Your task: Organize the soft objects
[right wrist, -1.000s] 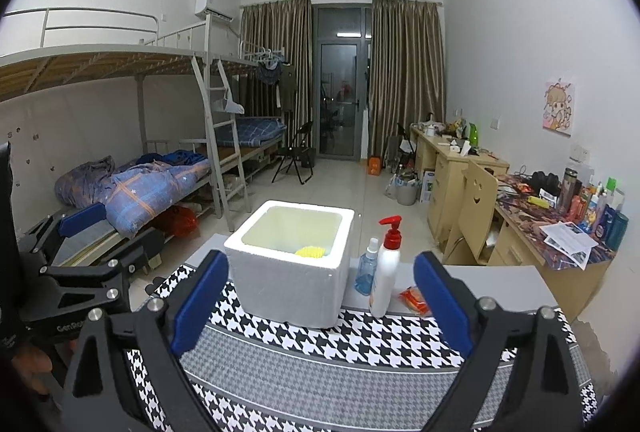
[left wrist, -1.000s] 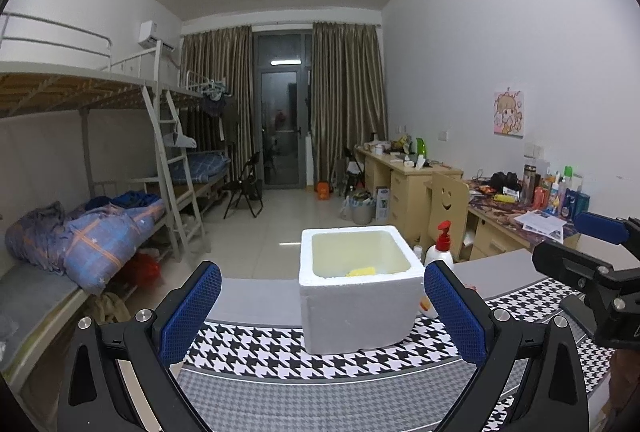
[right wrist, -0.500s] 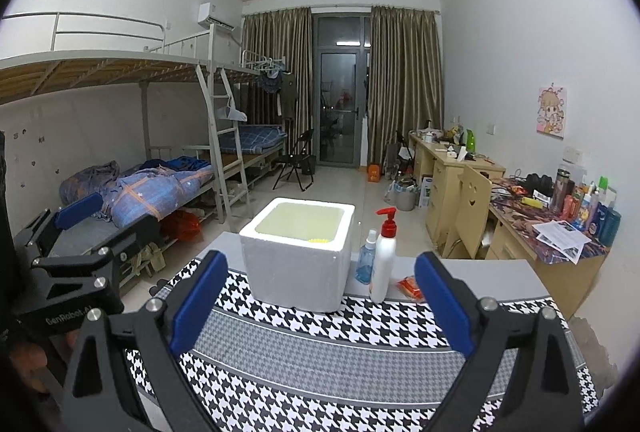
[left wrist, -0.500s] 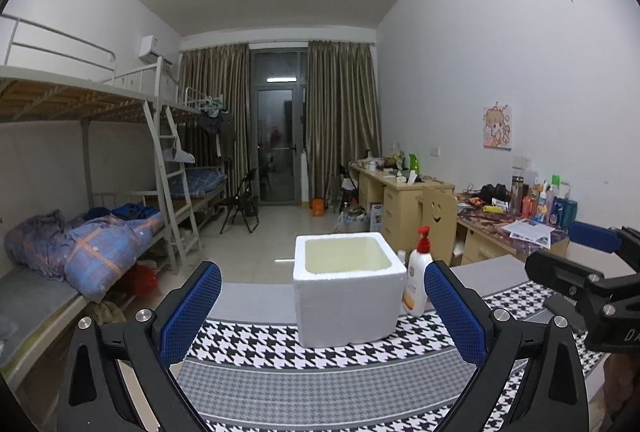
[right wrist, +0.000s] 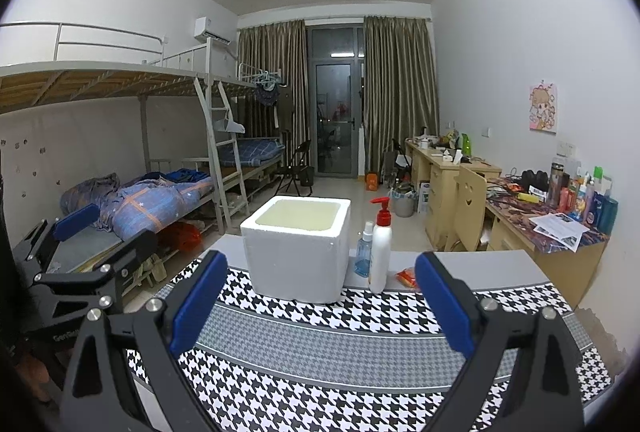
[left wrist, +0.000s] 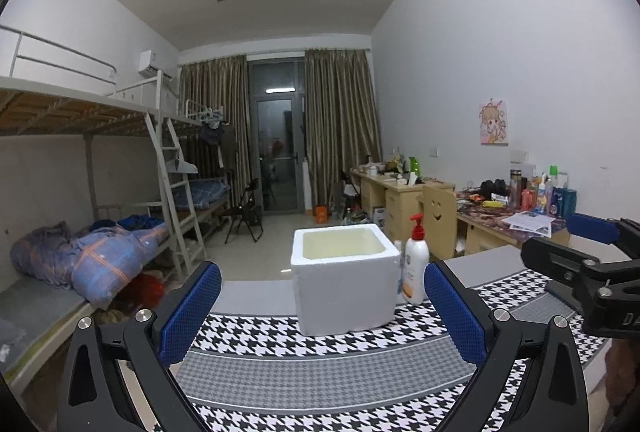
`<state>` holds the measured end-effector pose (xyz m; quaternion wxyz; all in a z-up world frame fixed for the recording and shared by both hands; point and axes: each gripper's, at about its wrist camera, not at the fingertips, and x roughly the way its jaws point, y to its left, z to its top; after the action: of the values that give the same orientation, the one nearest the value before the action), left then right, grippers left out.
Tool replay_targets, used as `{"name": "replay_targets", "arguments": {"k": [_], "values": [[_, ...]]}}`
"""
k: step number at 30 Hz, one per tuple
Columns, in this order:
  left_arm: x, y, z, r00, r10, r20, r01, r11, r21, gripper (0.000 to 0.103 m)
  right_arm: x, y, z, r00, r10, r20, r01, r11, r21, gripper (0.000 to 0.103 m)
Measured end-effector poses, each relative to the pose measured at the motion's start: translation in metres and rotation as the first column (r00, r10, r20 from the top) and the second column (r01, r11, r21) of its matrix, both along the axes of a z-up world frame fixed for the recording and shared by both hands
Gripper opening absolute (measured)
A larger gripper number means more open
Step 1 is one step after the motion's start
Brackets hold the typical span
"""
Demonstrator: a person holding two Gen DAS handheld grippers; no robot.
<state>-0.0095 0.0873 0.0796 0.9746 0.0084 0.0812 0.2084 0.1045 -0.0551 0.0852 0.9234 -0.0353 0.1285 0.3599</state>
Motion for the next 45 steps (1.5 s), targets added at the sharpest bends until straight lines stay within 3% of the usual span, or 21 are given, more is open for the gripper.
{"name": "replay_targets", "arguments": {"k": [15, 45], "values": [[-0.015, -0.012, -0.021, 0.999, -0.040, 0.023, 0.041, 0.999, -0.035, 0.102, -0.016, -0.015, -0.021, 0.999, -0.027, 0.026, 0.027, 0.999, 0.026, 0.097], [-0.013, -0.011, -0.051, 1.000, 0.000, -0.007, -0.001, 0.999, -0.051, 0.102, -0.017, -0.022, -0.059, 0.998, -0.059, -0.013, 0.060, 0.997, 0.038, 0.097]]}}
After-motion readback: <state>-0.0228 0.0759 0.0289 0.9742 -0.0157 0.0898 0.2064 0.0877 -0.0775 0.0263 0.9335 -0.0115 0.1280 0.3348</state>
